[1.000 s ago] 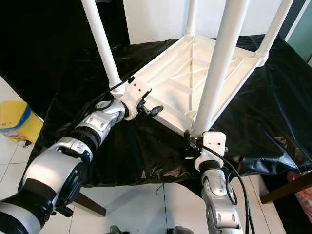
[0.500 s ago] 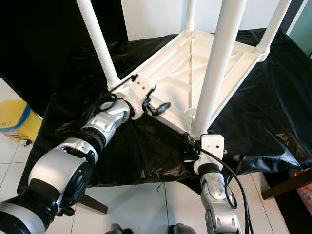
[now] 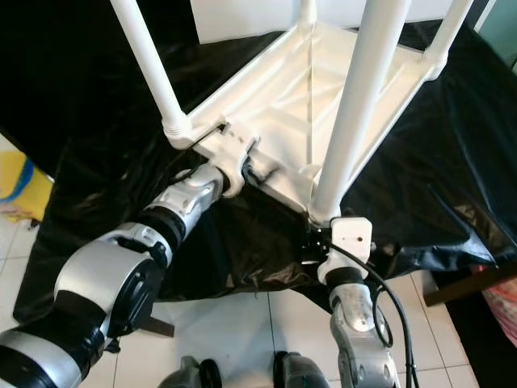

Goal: Building children table

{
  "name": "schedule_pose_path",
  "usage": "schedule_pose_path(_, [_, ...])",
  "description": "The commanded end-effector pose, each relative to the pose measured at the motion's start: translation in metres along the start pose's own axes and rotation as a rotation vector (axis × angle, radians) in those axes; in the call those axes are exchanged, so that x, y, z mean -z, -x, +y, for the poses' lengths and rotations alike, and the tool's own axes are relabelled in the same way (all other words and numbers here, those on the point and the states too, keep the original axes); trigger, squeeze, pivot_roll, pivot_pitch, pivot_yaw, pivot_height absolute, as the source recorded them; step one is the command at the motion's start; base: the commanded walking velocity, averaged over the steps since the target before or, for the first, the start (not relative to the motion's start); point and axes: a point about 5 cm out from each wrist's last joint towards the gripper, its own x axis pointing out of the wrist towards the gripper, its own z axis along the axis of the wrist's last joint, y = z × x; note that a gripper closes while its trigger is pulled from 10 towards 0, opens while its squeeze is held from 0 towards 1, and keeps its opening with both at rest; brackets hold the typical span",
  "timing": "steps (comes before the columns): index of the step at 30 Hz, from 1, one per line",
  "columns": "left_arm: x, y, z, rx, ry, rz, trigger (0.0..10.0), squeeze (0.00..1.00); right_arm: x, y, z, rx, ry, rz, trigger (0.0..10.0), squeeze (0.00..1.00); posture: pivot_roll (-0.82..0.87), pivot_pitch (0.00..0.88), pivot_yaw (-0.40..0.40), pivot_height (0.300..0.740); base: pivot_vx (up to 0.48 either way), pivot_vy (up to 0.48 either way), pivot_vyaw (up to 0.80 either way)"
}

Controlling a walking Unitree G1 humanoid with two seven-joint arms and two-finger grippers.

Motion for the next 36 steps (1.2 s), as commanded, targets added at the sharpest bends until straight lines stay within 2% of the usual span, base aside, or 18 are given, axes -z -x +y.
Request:
schedule_pose_path(1, [0.015,0.002,0.01,-0.095,0.028,0.097,10.0,0.0,0.007,0.004,-0.003,0.022,0.013,0.051,10.0,0.0,-0.28,0.279,0.036,0.74,0.0,0.0,0.0])
schedule_pose_path(2, [0.02,0.004,0.015,-0.097,0.018,0.134,10.0,0.0,0.006,0.004,-0.004,0.025,0.016,0.048,10.0,0.0,-0.28,0.282,0.038,0.74,0.0,0.0,0.0])
schedule_pose_path(4, [0.028,0.006,0.018,-0.046,-0.08,0.191,10.0,0.0,0.004,0.002,-0.006,0.029,0.021,0.04,10.0,0.0,-0.27,0.283,0.041,0.74,0.0,0.0,0.0])
schedule_pose_path(10, [0.038,0.008,0.012,0.084,-0.119,0.254,10.0,0.0,0.001,-0.002,-0.008,0.035,0.033,0.022,10.0,0.0,-0.26,0.281,0.042,0.74,0.0,0.0,0.0])
schedule_pose_path(11, [0.05,0.012,0.0,0.226,-0.204,0.316,10.0,0.0,-0.004,-0.008,-0.009,0.048,0.042,-0.012,10.0,0.0,-0.24,0.284,0.045,0.74,0.0,0.0,0.0])
schedule_pose_path(13, [0.058,0.014,-0.005,0.286,-0.253,0.357,10.0,0.0,-0.008,-0.012,-0.01,0.056,0.048,-0.037,10.0,0.0,-0.24,0.284,0.045,0.74,0.0,0.0,0.0])
schedule_pose_path(15, [0.062,0.016,-0.008,0.324,-0.258,0.38,10.0,0.0,-0.012,-0.014,-0.011,0.063,0.052,-0.054,10.0,0.0,-0.23,0.286,0.051,0.74,0.0,0.0,0.0])
schedule_pose_path(17, [0.071,0.02,-0.015,0.421,-0.271,0.418,10.0,0.0,-0.017,-0.021,-0.013,0.081,0.063,-0.085,10.0,0.0,-0.22,0.288,0.058,0.74,0.0,0.0,0.0])
schedule_pose_path(22, [0.082,0.026,-0.021,0.517,-0.286,0.462,10.0,0.0,-0.023,-0.032,-0.013,0.078,0.079,-0.118,10.0,0.0,-0.21,0.291,0.067,0.74,0.0,0.0,0.0])
schedule_pose_path(25, [0.111,0.042,-0.023,0.662,-0.272,0.576,10.0,0.0,-0.024,-0.046,-0.017,0.092,0.088,-0.141,10.0,0.0,-0.18,0.296,0.09,0.74,0.0,0.0,0.0])
schedule_pose_path(31, [0.124,0.051,-0.022,0.701,-0.251,0.62,10.0,0.0,-0.026,-0.041,-0.019,0.128,0.109,-0.152,10.0,0.0,-0.17,0.305,0.094,0.74,0.0,0.0,0.0])
schedule_pose_path(33, [0.131,0.057,-0.021,0.716,-0.21,0.636,10.0,0.0,-0.025,-0.03,-0.023,0.173,0.111,-0.148,10.0,0.0,-0.16,0.31,0.095,0.74,0.0,0.0,0.0])
schedule_pose_path(36, [0.132,0.06,-0.02,0.712,-0.178,0.631,10.0,0.0,-0.025,-0.023,-0.023,0.186,0.116,-0.15,10.0,0.0,-0.16,0.31,0.096,0.74,0.0,0.0,0.0])
